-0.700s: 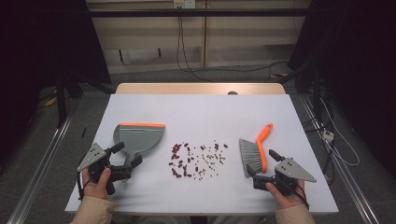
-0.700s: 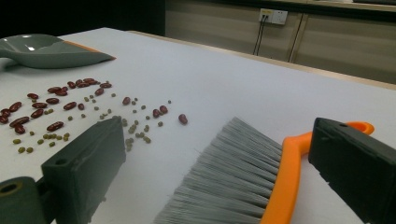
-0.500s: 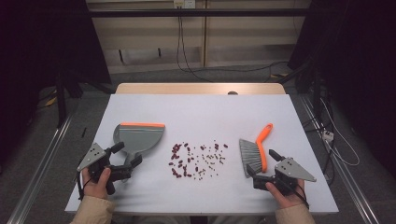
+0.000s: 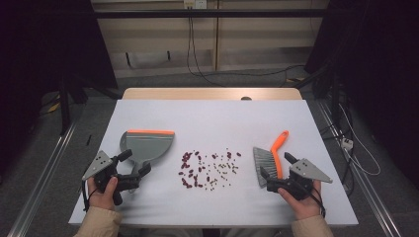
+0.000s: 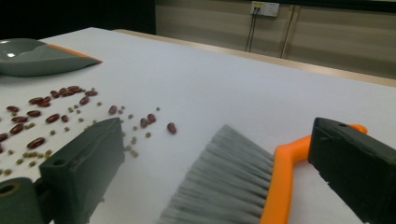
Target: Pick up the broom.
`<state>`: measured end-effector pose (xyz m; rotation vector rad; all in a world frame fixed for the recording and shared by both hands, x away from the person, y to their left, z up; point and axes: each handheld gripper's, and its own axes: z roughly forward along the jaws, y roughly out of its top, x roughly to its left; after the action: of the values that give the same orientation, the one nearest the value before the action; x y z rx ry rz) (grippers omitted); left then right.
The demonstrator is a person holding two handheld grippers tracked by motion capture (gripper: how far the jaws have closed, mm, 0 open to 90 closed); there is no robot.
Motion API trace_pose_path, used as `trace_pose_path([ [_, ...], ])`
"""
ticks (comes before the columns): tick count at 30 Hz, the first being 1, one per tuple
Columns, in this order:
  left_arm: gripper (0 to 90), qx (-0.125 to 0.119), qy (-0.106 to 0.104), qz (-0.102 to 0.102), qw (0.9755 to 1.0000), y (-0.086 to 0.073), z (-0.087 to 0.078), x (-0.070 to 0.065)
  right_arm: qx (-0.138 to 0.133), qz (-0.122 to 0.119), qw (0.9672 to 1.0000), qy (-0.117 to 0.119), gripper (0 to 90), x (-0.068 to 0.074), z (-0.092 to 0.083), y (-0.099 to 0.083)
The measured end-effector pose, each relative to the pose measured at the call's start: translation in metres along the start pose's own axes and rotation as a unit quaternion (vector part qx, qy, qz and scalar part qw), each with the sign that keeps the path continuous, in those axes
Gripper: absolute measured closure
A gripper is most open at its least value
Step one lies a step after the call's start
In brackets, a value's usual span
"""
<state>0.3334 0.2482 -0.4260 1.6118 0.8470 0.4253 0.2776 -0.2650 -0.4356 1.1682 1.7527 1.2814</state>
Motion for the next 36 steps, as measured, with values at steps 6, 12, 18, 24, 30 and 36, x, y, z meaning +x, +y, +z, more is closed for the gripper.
trace_pose_path([
  [6, 5.4, 0.000, -0.001, 0.003, 1.0000, 0.001, 0.001, 0.000, 0.008, 0.013, 0.9995, -0.027, 5.1, -0.014, 0.011, 0.006],
  [12, 5.4, -0.001, -0.002, 0.001, 1.0000, 0.000, 0.000, -0.001, 0.025, 0.026, 0.9986, -0.040, 5.1, -0.021, 0.021, 0.007],
  [18, 5.3, -0.003, 0.000, 0.001, 1.0000, 0.001, 0.000, -0.001, 0.044, 0.036, 0.9962, -0.066, 5.0, -0.031, 0.035, 0.009],
  [24, 5.3, -0.002, 0.004, 0.013, 0.9999, 0.003, 0.003, -0.005, 0.054, 0.065, 0.9930, -0.083, 5.9, -0.045, 0.042, 0.011],
  [30, 5.2, -0.006, 0.007, 0.012, 0.9999, 0.003, 0.002, -0.005, 0.090, 0.082, 0.9876, -0.099, 8.3, -0.053, 0.055, 0.010],
  [36, 5.2, -0.004, 0.008, 0.012, 0.9999, 0.003, 0.002, -0.005, 0.139, 0.080, 0.9828, -0.092, 14.8, -0.056, 0.072, 0.005],
])
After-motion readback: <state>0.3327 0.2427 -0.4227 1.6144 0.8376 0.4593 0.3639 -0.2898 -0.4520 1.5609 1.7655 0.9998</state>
